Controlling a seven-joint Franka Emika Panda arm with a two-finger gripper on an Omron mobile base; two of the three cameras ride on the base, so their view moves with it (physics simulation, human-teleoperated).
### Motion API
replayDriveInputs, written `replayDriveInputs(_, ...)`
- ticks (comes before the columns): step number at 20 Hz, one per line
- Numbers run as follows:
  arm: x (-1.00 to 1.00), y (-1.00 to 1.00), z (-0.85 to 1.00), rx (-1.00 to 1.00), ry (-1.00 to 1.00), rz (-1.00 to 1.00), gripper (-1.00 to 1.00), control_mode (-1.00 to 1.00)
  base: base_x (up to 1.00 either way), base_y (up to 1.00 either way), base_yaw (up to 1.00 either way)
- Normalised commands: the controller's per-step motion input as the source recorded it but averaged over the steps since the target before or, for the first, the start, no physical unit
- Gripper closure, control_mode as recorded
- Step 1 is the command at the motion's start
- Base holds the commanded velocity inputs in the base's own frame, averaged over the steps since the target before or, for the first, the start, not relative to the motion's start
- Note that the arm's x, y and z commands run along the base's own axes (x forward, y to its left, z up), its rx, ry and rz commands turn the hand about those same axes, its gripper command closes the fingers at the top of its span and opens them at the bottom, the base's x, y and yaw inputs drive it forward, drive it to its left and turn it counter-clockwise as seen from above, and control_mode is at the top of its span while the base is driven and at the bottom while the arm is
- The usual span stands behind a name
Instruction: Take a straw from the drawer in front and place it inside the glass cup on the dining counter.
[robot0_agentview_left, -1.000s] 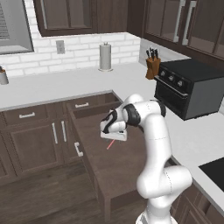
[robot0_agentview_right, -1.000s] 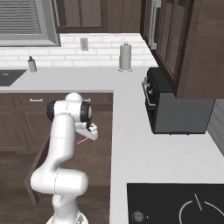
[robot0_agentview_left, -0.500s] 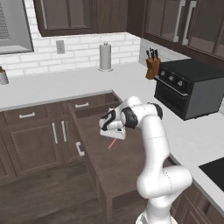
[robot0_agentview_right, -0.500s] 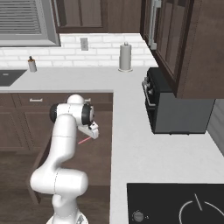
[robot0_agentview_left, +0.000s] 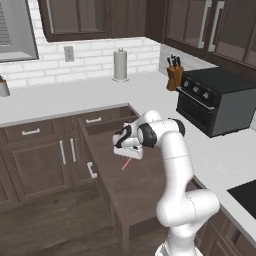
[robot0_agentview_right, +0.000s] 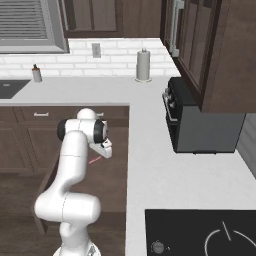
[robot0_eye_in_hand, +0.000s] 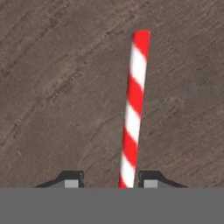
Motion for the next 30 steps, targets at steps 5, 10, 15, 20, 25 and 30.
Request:
replayDriveInputs(5,-0.45,0.0,-0.42,0.0,0.0,-0.04,1.0,-1.0,0.0,0.0,0.0)
replayDriveInputs(10,-0.32,-0.01,-0.07,0.0,-0.02,-0.03,1.0,-1.0,0.0,0.0,0.0)
replayDriveInputs(15,-0.37,-0.07,0.26,0.0,-0.11,-0.02,1.0,-1.0,0.0,0.0,0.0)
replayDriveInputs(20,-0.34,-0.06,1.0,-0.01,-0.27,0.0,1.0,-1.0,0.0,0.0,0.0)
replayDriveInputs(25,-0.13,-0.02,1.0,-0.03,-0.25,0.0,1.0,-1.0,0.0,0.0,0.0)
replayDriveInputs(30,-0.1,0.0,1.0,-0.04,-0.15,0.02,1.0,-1.0,0.0,0.0,0.0)
